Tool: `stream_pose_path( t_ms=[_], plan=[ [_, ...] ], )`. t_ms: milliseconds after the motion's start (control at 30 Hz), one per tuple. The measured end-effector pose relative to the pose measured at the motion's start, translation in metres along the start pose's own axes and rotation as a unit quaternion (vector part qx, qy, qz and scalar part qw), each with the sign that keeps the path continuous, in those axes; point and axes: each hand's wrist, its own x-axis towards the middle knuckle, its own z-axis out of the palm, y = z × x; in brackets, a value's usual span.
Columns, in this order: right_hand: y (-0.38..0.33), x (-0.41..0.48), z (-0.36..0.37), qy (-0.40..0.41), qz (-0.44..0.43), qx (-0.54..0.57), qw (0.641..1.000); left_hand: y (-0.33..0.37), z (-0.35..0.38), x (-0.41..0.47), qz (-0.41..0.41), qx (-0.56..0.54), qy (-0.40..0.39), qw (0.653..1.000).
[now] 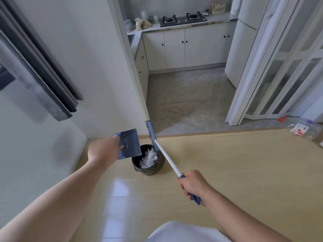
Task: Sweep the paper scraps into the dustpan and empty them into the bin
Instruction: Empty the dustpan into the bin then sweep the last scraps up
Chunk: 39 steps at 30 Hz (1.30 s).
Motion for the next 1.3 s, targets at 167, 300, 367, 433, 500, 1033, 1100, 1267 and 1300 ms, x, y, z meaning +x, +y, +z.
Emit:
stream_pose_path(
  t_ms=[167, 300, 367, 433, 500, 1033, 1100, 1267, 1300],
  plan=[
    [-0.005, 0.006, 0.004, -0.013, -0.015, -0.009, 1.000, -0.016, -0.022, -0.008, -0.145, -0.089, 0.035, 0.985],
    [-0.012, 0.005, 0.007, -0.038, -0.038, -0.024, 0.998, -0.031, -0.027, -0.028, -0.244, -0.130, 0.035, 0.960],
    [-0.015, 0.003, 0.009, -0.056, -0.049, -0.037, 0.997, -0.038, -0.029, -0.041, -0.293, -0.139, 0.035, 0.945],
    [-0.016, 0.002, 0.012, -0.075, -0.061, -0.056, 0.994, -0.046, -0.031, -0.060, -0.341, -0.147, 0.029, 0.928],
    [-0.016, 0.001, 0.015, -0.091, -0.075, -0.078, 0.990, -0.052, -0.032, -0.082, -0.379, -0.160, 0.020, 0.911],
    [0.039, -0.028, 0.113, -0.248, -0.051, -0.298, 0.920, -0.054, 0.014, -0.358, -0.641, -0.238, -0.044, 0.728],
    [0.051, -0.035, 0.131, -0.253, -0.038, -0.334, 0.907, -0.054, 0.022, -0.387, -0.666, -0.258, -0.053, 0.698],
    [0.071, -0.055, 0.167, -0.264, -0.033, -0.411, 0.872, -0.068, 0.050, -0.447, -0.684, -0.253, -0.109, 0.675],
    [0.073, -0.060, 0.179, -0.265, -0.032, -0.428, 0.863, -0.074, 0.057, -0.459, -0.684, -0.255, -0.119, 0.673]
  ],
)
